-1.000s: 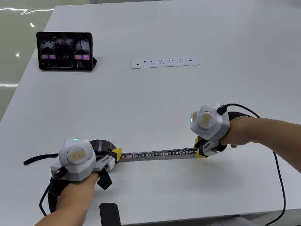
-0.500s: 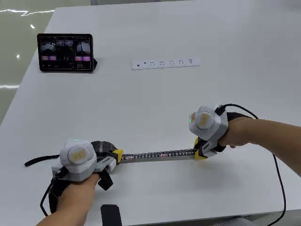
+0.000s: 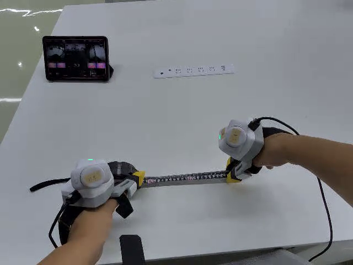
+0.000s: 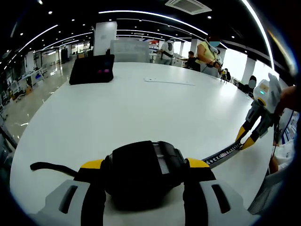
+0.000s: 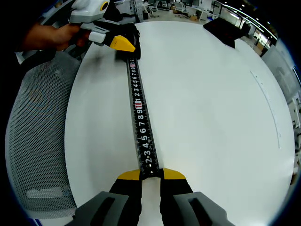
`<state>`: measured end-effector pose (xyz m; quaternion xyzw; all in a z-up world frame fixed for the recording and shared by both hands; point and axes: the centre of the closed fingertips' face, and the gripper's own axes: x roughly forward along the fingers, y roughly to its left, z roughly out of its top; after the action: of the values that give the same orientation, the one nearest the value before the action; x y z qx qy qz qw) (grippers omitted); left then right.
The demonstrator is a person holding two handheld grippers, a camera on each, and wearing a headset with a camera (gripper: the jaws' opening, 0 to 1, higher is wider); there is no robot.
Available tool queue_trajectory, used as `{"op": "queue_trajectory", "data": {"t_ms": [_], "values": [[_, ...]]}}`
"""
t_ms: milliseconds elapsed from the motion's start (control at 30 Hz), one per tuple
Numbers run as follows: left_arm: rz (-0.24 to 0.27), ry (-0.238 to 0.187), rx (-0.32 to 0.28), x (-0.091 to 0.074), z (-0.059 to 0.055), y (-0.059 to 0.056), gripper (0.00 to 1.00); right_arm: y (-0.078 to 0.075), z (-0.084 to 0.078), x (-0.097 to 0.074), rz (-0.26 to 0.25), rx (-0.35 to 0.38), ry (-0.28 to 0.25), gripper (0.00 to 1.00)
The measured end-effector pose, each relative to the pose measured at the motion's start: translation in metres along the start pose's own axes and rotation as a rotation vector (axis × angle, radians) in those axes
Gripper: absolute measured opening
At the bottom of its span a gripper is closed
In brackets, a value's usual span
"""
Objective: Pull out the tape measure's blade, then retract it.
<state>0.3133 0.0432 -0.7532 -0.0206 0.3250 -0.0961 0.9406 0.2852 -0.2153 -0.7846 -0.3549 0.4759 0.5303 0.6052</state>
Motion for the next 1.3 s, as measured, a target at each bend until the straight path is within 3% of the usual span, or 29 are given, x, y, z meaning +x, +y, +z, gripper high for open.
{"op": "queue_trajectory", "data": {"t_ms": [900,1300], "values": [[-0.002,0.006,-0.002,-0.001,-0.001,0.0,0.63,0.002,0.009,0.003,0.004,0.039,0.023,0.1],[-0.003,0.007,-0.001,-0.001,-0.001,-0.001,0.63,0.003,0.013,0.005,0.007,0.009,0.035,0.1]]}}
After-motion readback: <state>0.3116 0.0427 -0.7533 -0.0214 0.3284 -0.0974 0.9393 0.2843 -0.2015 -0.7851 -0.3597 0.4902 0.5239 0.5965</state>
